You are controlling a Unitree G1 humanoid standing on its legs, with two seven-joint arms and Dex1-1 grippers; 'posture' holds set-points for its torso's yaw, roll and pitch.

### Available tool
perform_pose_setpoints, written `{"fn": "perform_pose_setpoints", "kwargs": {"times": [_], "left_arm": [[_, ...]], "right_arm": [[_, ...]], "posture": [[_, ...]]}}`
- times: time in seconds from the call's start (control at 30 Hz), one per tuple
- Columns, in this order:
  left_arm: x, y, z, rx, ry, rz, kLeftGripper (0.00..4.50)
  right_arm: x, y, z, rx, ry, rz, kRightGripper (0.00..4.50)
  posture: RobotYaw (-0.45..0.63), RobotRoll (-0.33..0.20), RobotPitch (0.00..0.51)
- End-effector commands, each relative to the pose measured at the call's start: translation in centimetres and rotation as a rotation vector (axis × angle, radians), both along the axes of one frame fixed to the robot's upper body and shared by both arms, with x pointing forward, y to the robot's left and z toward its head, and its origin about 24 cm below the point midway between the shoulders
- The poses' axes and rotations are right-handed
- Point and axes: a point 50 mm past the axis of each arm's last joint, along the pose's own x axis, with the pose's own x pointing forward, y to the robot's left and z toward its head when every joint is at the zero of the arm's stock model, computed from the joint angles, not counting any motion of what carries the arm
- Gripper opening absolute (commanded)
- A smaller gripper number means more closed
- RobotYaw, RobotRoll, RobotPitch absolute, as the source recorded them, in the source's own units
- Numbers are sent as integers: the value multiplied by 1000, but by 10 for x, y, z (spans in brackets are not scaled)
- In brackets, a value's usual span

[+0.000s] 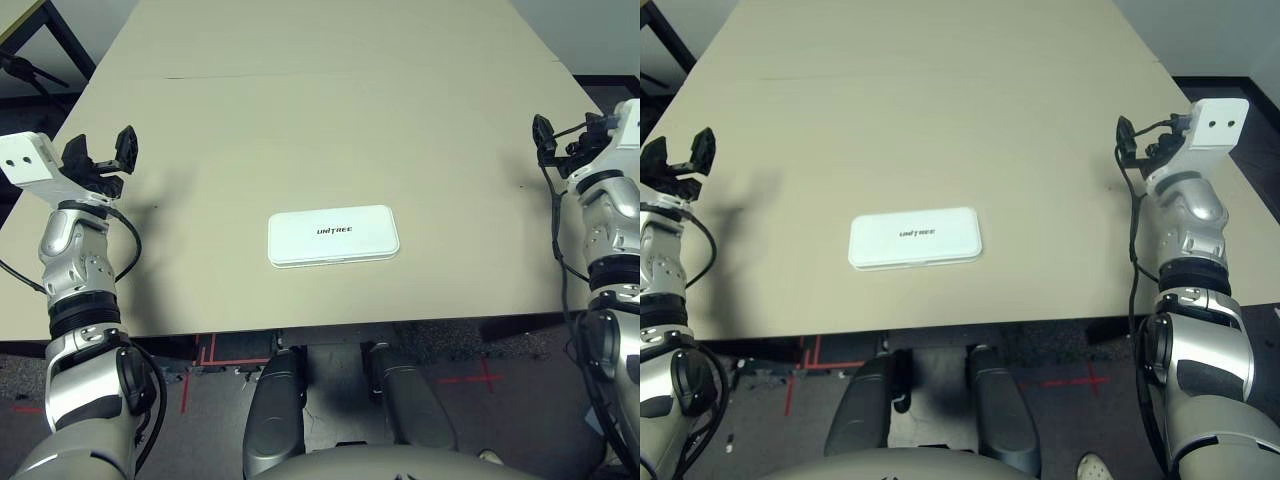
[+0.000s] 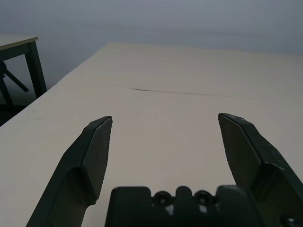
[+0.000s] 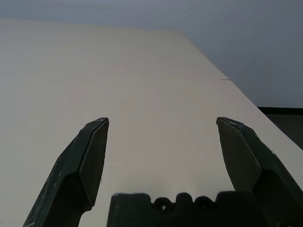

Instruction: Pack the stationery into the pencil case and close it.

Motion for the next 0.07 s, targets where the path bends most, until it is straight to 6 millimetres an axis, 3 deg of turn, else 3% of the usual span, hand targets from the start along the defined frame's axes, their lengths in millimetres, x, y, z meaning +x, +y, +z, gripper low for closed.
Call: {"fn": "perform_pose_setpoints", "kwargs": {"times": [0.03, 0.07], "left_arm": [[1, 2, -2, 18, 13, 5, 4493], [2, 2, -1, 19, 10, 2, 4493]], "right_arm": [[-5, -7, -2, -4, 1, -20, 4500], [-4, -7, -2, -4, 1, -19, 4500]], "posture": [[-83, 0, 151], [-83, 0, 151]]}}
